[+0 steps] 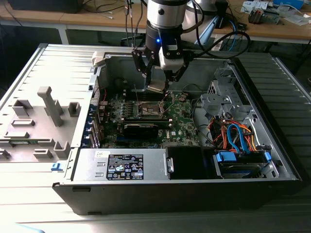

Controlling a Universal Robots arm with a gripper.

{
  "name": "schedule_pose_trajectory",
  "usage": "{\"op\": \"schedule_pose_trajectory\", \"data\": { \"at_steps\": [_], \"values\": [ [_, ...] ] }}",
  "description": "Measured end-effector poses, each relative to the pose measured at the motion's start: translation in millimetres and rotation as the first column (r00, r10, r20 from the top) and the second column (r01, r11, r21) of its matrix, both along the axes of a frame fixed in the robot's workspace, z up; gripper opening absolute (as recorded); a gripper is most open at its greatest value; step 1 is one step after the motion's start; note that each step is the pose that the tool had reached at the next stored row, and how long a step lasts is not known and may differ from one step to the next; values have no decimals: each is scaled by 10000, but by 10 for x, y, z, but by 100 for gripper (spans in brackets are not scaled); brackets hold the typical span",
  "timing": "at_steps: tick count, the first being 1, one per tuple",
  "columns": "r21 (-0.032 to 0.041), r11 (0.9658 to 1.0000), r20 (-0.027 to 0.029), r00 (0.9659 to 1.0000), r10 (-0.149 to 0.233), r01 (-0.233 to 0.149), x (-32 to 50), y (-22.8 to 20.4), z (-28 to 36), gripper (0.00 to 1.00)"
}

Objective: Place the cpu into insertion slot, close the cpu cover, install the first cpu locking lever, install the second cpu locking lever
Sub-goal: 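Place the cpu into insertion slot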

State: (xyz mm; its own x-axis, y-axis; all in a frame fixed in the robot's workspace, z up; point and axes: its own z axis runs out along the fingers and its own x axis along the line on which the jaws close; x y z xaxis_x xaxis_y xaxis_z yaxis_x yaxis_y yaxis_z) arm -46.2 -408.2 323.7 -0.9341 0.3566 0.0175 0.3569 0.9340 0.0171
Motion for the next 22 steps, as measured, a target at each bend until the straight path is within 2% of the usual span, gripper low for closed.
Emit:
{"op": "schedule_pose_trajectory", "data": {
  "at_steps": [22],
  "values": [
    [0,9987,0,9987,-505,505,0,0,-7,55]
  ]
}}
